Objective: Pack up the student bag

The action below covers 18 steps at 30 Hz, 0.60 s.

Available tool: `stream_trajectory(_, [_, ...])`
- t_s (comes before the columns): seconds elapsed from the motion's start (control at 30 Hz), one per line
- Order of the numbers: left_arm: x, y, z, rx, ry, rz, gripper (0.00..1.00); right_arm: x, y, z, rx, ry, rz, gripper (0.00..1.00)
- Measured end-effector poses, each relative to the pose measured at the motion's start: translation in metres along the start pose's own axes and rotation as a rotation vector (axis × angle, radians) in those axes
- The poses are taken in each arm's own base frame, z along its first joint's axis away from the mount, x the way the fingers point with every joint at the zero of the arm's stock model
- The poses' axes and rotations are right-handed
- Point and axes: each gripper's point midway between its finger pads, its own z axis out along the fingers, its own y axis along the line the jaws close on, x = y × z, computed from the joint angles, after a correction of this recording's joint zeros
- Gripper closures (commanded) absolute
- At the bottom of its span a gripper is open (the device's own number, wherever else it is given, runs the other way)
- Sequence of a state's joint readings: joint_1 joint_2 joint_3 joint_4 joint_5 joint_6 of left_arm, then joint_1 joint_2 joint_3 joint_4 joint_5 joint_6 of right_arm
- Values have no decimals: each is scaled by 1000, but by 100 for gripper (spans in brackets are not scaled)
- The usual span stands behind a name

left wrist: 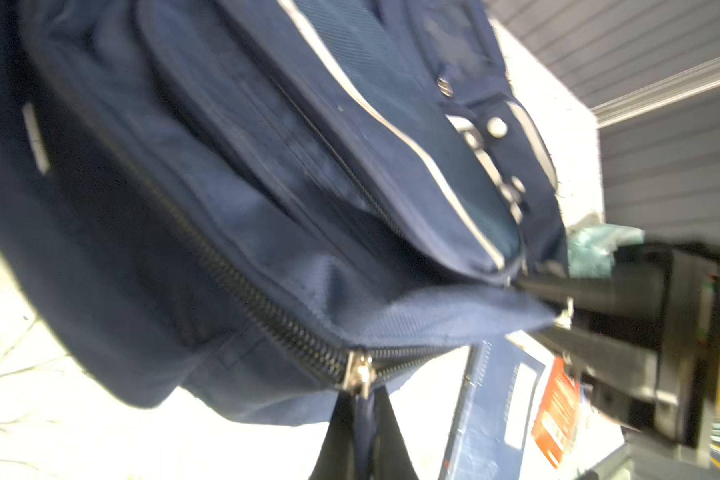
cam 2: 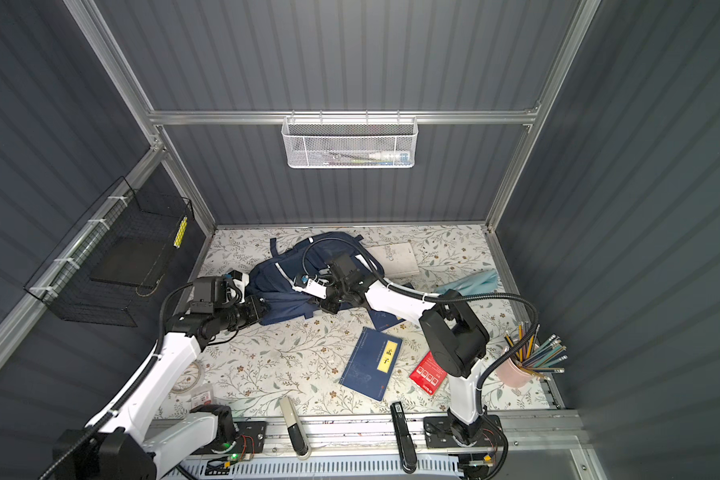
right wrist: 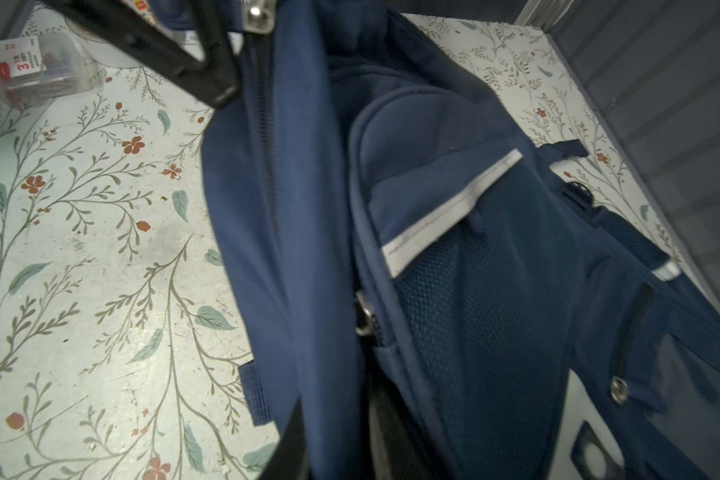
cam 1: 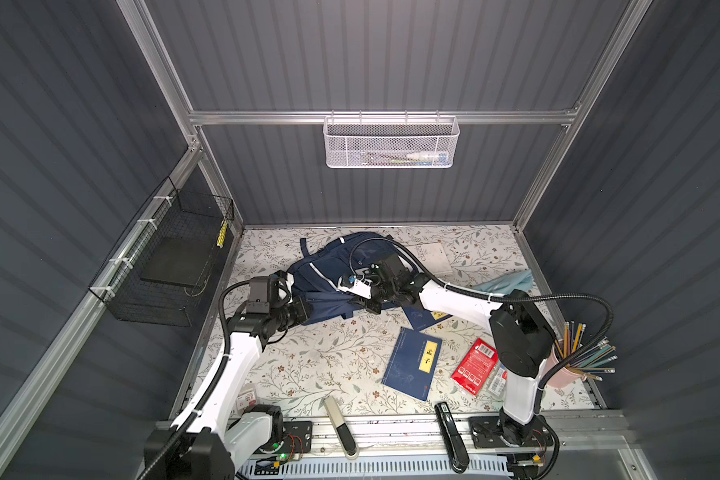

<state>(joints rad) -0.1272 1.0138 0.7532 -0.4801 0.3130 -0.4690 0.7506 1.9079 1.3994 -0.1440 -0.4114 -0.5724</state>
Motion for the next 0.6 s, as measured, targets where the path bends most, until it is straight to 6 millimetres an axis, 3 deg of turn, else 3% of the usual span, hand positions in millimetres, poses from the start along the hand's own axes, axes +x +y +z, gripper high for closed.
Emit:
stream_trajectory(0.07, [9, -6, -4, -20, -13, 6, 100, 5, -9, -7, 18, 31, 32, 50])
stream_trajectory(0.17, [27, -24, -5, 10, -2, 11, 100, 7, -7, -14, 45, 60, 59, 38])
stream_trajectory(0.37, [57, -31, 6, 6, 75, -14, 100, -32, 50, -5, -15, -10, -22, 35])
stream_trajectory(0.43, [59, -33, 8, 6, 81, -13, 100, -44, 62, 3, -47, -28, -37, 42])
stream_trajectory(0.5, [58, -34, 8, 7, 76, -10, 100, -51, 61, 12, -59, -39, -41, 47])
stream_trajectory(0.53, [58, -34, 9, 8, 74, -10, 100, -51, 59, 16, -61, -38, -39, 54])
stream_trajectory(0.6, [57, -34, 11, 4, 74, -10, 100, -46, 59, 21, -79, -29, -36, 84])
